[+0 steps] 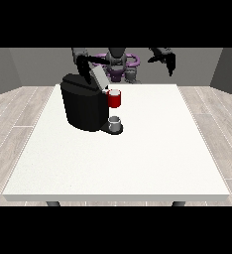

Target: Insert the coffee pod into the coffee machine and close the lid

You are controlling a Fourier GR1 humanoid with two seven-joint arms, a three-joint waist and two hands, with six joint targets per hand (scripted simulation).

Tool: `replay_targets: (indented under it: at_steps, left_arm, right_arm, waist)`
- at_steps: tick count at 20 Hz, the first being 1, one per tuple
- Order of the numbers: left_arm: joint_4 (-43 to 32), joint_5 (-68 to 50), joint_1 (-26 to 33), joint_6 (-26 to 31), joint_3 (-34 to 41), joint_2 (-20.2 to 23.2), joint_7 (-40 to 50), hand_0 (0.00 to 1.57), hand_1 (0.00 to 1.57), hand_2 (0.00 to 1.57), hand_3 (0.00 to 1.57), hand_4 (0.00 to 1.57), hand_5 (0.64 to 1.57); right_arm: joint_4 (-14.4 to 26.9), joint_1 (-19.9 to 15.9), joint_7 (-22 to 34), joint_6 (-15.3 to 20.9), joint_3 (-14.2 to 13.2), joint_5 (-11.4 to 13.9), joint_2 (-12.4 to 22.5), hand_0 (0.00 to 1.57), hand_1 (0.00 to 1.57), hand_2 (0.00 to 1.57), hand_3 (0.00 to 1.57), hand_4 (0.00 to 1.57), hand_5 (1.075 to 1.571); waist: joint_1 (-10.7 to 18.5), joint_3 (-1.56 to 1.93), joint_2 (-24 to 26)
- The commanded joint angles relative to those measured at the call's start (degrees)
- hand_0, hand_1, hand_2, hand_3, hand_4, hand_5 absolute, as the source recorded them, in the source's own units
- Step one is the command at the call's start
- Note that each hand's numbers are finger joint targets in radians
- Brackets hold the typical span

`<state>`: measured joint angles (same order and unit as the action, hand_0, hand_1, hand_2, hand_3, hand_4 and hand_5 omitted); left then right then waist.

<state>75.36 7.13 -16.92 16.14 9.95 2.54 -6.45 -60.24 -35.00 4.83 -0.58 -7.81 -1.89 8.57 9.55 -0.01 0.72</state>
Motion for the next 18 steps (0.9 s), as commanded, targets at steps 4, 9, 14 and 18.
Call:
replay_targets:
  at_steps: [4, 9, 14, 18]
  left_arm:
    - [2.7, -1.8, 0.5, 0.1, 0.5, 2.3, 0.0, 0.0, 0.0, 0.0, 0.0, 0.31, 1.571]
    - [1.8, -0.7, 1.9, -1.3, 1.4, 4.3, -3.2, 0.0, 0.0, 0.0, 0.0, 0.35, 1.571]
    - [2.9, 0.7, 1.0, -3.0, -0.9, 2.2, 0.1, 0.0, 0.0, 0.0, 0.0, 0.34, 1.571]
    - [6.0, -0.4, 2.6, -1.0, -3.0, 1.2, 0.0, 0.0, 0.0, 0.0, 0.0, 0.36, 1.571]
  right_arm:
    - [2.4, -5.8, -0.7, -0.2, 0.7, 0.9, 0.2, 0.0, 0.0, 0.0, 0.0, 0.08, 1.571]
    - [1.8, -7.1, -2.2, 2.5, 3.0, 3.0, -2.6, 0.0, 0.0, 0.0, 0.0, 0.13, 1.571]
    - [2.1, -11.3, -0.8, 1.0, 5.2, 5.7, -0.3, 0.0, 0.0, 0.0, 0.0, 0.12, 1.571]
    - [3.8, -13.9, -1.3, -1.1, 1.5, 3.8, 4.2, 0.0, 0.0, 0.0, 0.0, 0.0, 1.571]
  waist:
    - [-0.4, 0.01, -4.3]
    - [-1.3, 0.0, -5.2]
    - [0.5, -0.01, -5.4]
    - [4.3, 0.02, -6.7]
